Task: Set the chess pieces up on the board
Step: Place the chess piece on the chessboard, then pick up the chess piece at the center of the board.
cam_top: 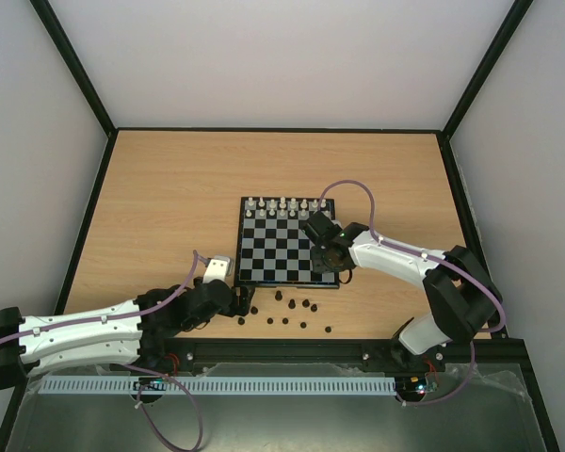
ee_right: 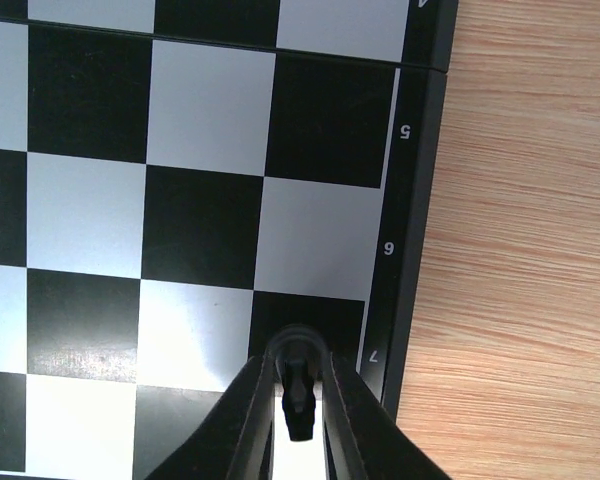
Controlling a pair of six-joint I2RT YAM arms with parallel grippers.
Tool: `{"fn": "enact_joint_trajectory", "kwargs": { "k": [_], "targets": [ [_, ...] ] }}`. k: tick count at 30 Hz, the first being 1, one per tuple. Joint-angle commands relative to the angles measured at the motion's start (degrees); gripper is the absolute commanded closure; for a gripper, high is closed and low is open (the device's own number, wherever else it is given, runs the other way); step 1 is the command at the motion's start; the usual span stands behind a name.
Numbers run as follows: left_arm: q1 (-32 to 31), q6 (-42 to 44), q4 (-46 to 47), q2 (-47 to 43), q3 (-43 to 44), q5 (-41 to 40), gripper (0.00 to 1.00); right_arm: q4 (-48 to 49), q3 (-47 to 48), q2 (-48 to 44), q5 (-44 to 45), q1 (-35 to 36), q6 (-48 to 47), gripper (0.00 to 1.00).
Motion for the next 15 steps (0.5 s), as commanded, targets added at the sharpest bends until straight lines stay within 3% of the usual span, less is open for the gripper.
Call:
{"fn": "enact_joint_trajectory", "kwargs": {
  "k": [1, 6, 15],
  "targets": [
    [-0.6, -0.4, -0.9, -0.1, -0.4, -1.0, 0.01, -2.6, 0.5, -0.8, 0.0, -0.3, -0.5, 0.84],
    [-0.6, -0.4, -1.1, -0.2, -0.3, -1.0, 0.01, -3.6, 0.9, -3.8, -0.4, -0.3, -0.4, 0.78],
    [-0.6, 0.2, -1.5, -2.6, 0.2, -1.1, 0.01, -8.8, -2.5, -18.1, -3.7, 2.3, 3.9, 0.51]
  ]
}}
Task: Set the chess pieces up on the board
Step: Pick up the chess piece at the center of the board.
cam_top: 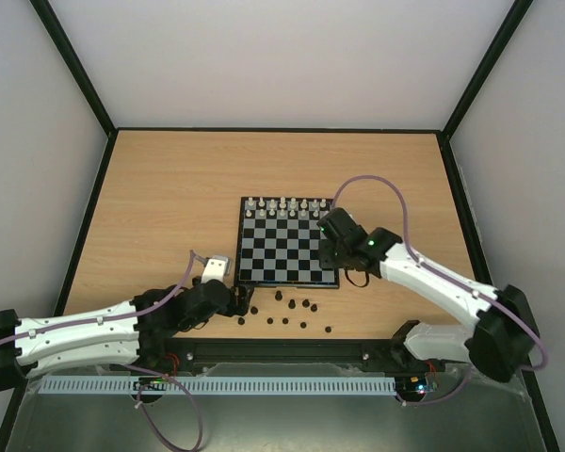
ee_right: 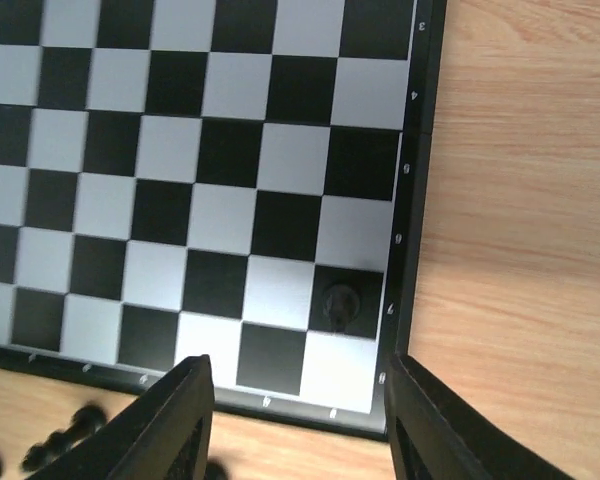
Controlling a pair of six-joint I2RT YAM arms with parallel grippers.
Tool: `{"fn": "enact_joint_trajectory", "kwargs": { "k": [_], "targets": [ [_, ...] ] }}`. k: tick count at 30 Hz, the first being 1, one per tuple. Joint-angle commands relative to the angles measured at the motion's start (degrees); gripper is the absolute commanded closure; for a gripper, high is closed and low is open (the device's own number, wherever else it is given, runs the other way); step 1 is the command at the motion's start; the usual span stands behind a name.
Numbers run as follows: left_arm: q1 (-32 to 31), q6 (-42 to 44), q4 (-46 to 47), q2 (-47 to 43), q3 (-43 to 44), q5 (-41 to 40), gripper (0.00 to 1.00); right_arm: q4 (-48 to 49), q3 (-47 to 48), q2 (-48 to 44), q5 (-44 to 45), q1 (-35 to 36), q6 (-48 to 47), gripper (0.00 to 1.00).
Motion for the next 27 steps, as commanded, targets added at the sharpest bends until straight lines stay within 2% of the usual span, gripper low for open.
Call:
{"fn": "enact_joint_trajectory", "kwargs": {
  "k": [1, 7, 14, 27],
  "targets": [
    [-0.5, 0.3, -1.0, -1.4, 0.3, -1.1, 0.01, -7.2, -3.2, -6.4, -1.4, 3.2, 4.5, 0.5],
    [-0.5, 0.7, -0.1, 0.2, 0.8, -0.8, 0.01, -11.6, -4.2, -11.1, 1.9, 14.6, 14.9, 0.48],
    [-0.5, 1.3, 0.2, 1.0, 0.9, 0.1, 0.01, -13.6, -9.5, -9.5, 3.9, 25.3, 24.8, 0.51],
    [-0.5, 1.3, 0.0, -0.4, 0.1, 1.6, 0.01, -12.5, -12.6, -5.0, 2.4, 37.7, 35.0, 0.62]
  ]
}}
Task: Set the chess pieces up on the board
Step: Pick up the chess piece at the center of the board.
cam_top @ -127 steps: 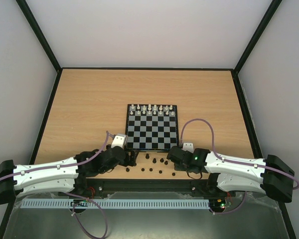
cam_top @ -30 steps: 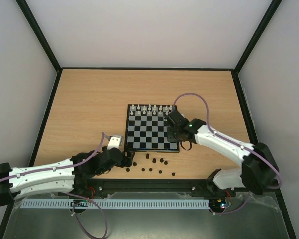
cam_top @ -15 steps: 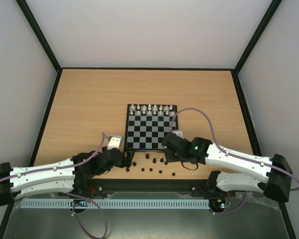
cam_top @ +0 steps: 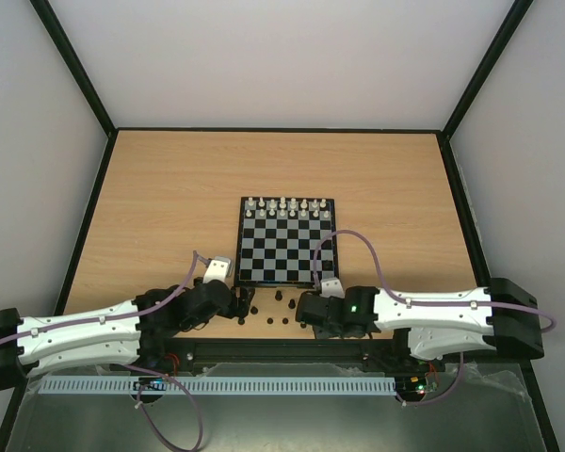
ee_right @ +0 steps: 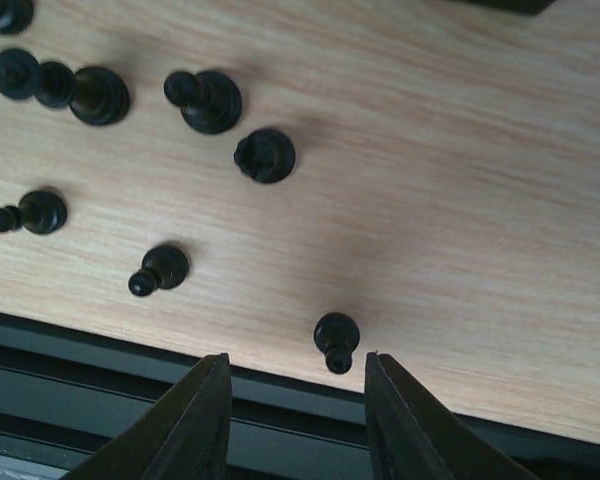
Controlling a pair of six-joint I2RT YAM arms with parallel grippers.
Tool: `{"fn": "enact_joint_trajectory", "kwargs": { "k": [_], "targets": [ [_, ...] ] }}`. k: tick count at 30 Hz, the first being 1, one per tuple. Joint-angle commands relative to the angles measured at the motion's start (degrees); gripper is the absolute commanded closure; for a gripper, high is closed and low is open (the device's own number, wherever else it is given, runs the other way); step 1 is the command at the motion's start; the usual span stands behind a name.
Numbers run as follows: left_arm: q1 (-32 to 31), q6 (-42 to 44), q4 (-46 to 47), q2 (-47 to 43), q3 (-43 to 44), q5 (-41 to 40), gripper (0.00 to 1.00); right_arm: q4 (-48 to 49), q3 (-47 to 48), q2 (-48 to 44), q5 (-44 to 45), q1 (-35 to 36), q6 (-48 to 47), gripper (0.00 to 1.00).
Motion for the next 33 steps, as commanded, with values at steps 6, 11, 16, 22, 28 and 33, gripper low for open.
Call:
{"fn": "enact_joint_trajectory", "kwargs": {
  "k": [6, 11, 16, 22, 28, 33],
  "targets": [
    [-0.5, -0.2, 0.3, -2.3, -0.7, 0.6, 0.01, -1.9, -3.2, 2.0, 0.2, 4.0, 7.8, 0.69],
    [-0.5, -0.2, 0.2, -2.0, -0.6, 0.8, 0.01, -1.4, -4.2, 1.4, 0.7, 4.0, 8.0, 0.71],
    [-0.5, -0.5, 0.5, -1.5, -0.7, 0.8, 0.01, 0.4, -4.6, 2.1, 0.9, 4.0, 7.3, 0.71],
    [-0.5, -0.7, 0.8, -1.1, -0.9, 0.8, 0.01, 1.6, -4.7, 4.1, 2.4, 3.8, 7.0, 0.74],
    [-0.5, -0.7, 1.2, -0.2, -0.7, 0.9, 0.01, 1.5, -5.4, 3.2, 3.9, 2.4, 7.0, 0.79],
    [-0.5, -0.5, 1.7, 0.9, -0.3, 0.9, 0.01, 2.5, -5.9, 3.1, 3.5, 1.5, 5.8, 0.82]
  ]
}}
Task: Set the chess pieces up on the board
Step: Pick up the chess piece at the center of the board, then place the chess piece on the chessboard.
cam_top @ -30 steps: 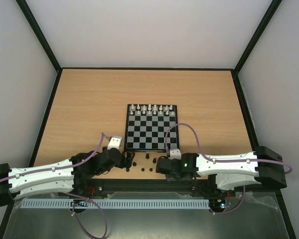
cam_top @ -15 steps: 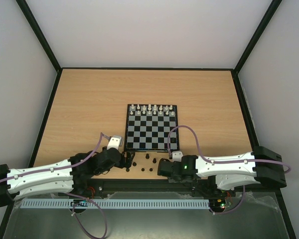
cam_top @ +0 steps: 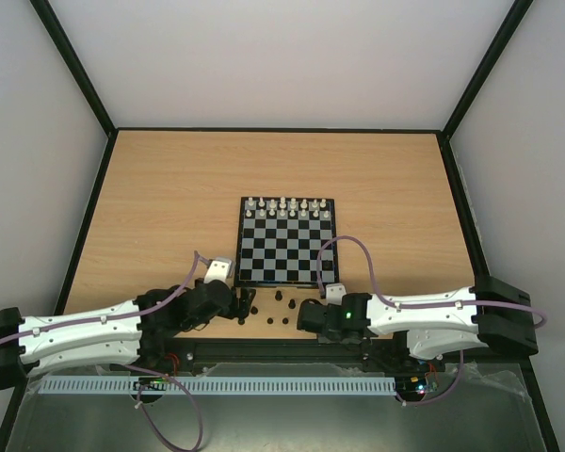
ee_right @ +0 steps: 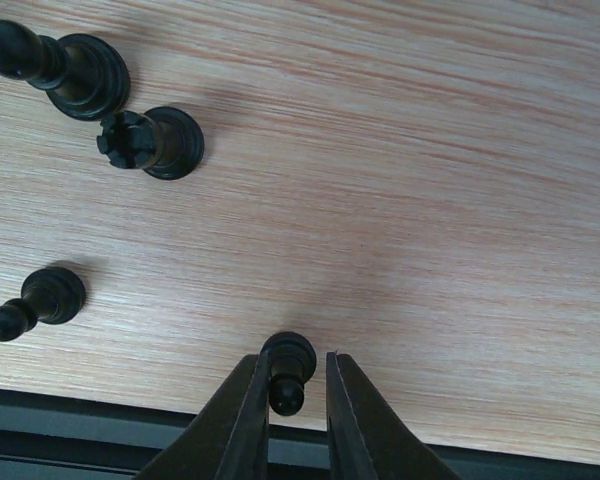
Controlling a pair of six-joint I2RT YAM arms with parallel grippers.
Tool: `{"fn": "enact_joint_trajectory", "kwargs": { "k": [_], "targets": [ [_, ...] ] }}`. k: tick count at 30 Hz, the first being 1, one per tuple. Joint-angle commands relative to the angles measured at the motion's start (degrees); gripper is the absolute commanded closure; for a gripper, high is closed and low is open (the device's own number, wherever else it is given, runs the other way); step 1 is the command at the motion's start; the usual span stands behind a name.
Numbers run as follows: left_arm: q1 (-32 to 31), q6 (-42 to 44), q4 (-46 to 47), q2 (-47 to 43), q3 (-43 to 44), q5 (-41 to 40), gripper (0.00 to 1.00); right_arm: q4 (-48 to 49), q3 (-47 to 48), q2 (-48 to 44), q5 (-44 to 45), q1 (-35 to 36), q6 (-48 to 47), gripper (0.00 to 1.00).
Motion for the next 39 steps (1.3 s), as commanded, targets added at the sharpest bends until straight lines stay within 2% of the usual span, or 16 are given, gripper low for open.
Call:
{"fn": "enact_joint_trajectory", "kwargs": {
  "k": [1, 4, 9, 14, 22, 29, 39],
  "targets": [
    [-0.5, 0.0, 1.4, 1.0, -0.1, -0.1, 0.01, -0.7, -1.2, -0.3, 1.5, -0.9, -0.3, 0.82],
    [-0.6, 0.0, 1.8, 1.6, 0.0, 0.0, 0.01, 0.5, -1.6, 0.4, 1.0, -1.1, -1.0, 0.82],
    [-0.6, 0.0, 2.0, 2.4, 0.2, 0.0, 0.01, 1.1, -1.6, 1.1, 0.8, -1.4, -1.6, 0.9],
    [-0.6, 0.1, 2.0, 2.6, 0.4, -0.2, 0.01, -1.5, 1.6, 0.1, 2.7, -2.7, -3.3, 0.92],
    [-0.5, 0.7, 1.8, 2.8, 1.0, -0.6, 0.01, -4.1, 9.8, -0.5, 4.1, -12.5, -14.2, 0.92],
    [-0.6, 1.1, 1.2, 2.6, 1.2, -1.1, 0.01, -2.2, 18.0, 7.4, 2.7, -21.6, -25.2, 0.93],
    [-0.5, 0.9, -1.0, -0.3, 0.9, -2.3, 0.01, 0.5, 23.6, 16.7, 0.8, -28.6, -31.8, 0.93]
  ]
}}
